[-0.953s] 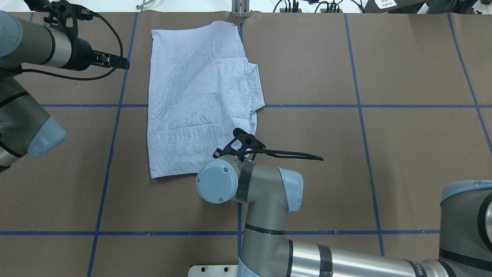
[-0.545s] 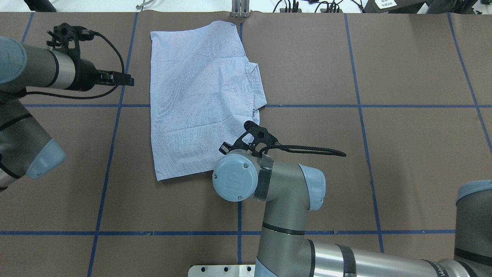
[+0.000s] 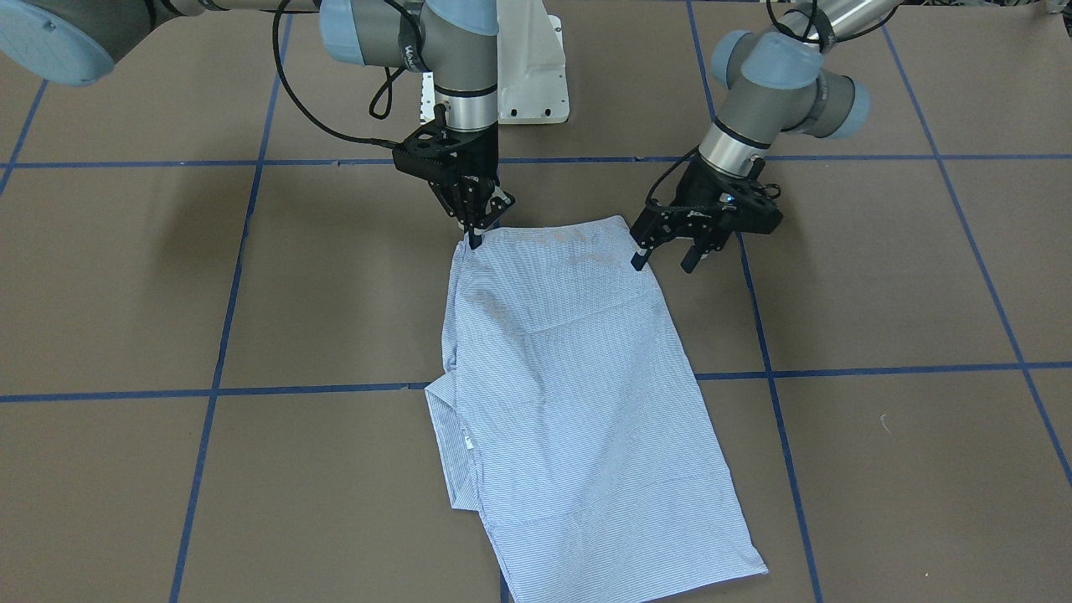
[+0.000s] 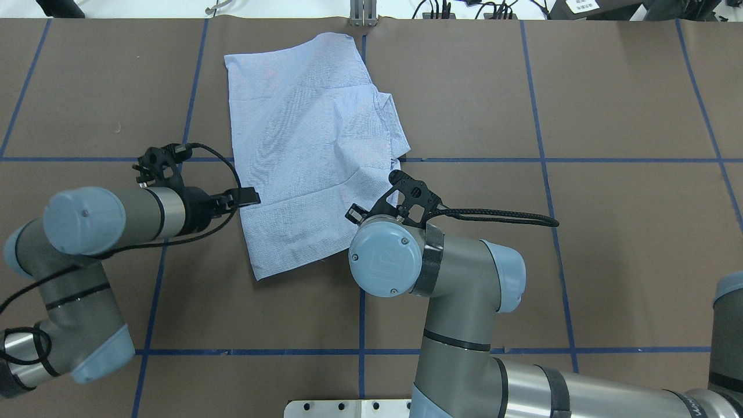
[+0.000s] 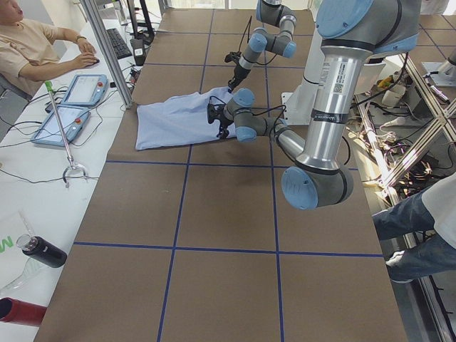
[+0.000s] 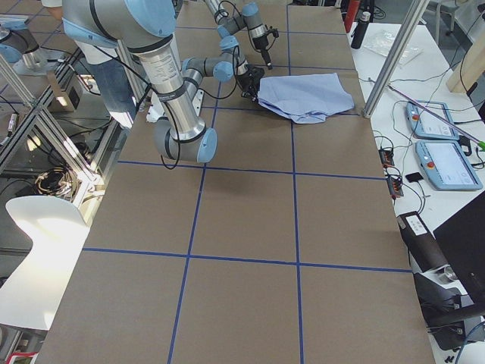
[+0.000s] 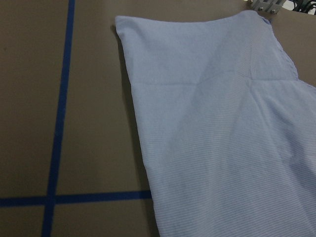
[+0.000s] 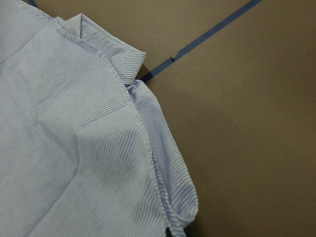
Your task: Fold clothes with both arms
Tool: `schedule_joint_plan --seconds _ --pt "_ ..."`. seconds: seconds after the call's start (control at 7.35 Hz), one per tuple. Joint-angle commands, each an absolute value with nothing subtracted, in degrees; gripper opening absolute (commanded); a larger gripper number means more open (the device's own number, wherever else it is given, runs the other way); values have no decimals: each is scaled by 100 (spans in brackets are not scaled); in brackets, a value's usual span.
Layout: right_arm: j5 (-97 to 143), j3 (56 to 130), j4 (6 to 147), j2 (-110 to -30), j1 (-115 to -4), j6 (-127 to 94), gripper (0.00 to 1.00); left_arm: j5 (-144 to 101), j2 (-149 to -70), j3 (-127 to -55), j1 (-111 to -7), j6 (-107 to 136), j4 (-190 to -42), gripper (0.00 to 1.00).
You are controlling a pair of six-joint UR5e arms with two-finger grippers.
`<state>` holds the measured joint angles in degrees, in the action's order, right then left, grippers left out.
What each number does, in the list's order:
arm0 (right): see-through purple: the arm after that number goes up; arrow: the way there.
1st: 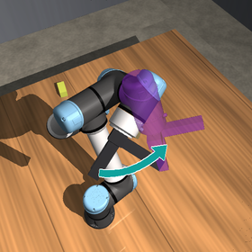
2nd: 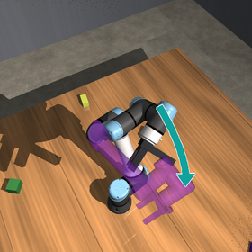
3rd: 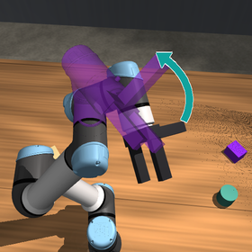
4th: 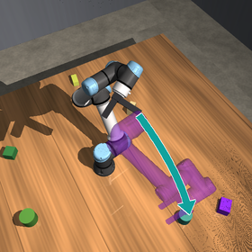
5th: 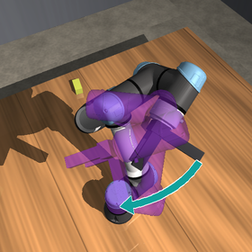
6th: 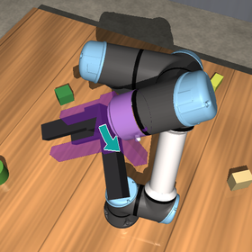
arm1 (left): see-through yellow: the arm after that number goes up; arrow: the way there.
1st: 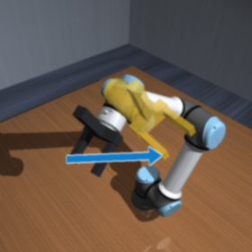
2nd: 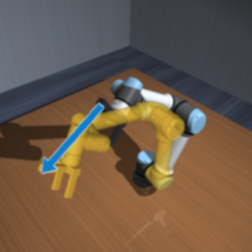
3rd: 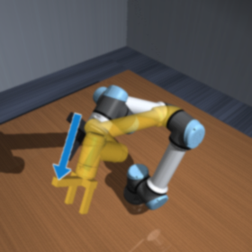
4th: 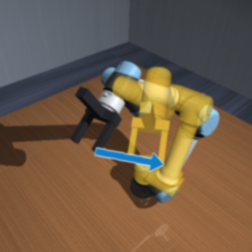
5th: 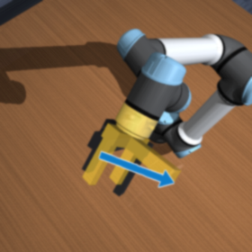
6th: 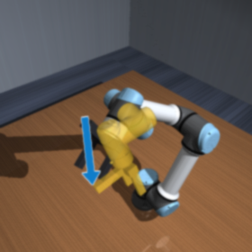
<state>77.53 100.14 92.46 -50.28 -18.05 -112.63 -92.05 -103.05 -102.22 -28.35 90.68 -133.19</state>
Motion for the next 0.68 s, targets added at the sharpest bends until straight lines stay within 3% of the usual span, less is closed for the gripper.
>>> schedule_joint_plan --seconds 0.0,0.54 --pt "7734 10063 9246 -5097 -1811 -11259 0 -8720 -10301 -10318 -2164 10174 -13307 87" --pt "7734 10090 9246 -5159 -1811 -11259 0 -8719 -10283 -10318 -1811 10309 -13280 81"
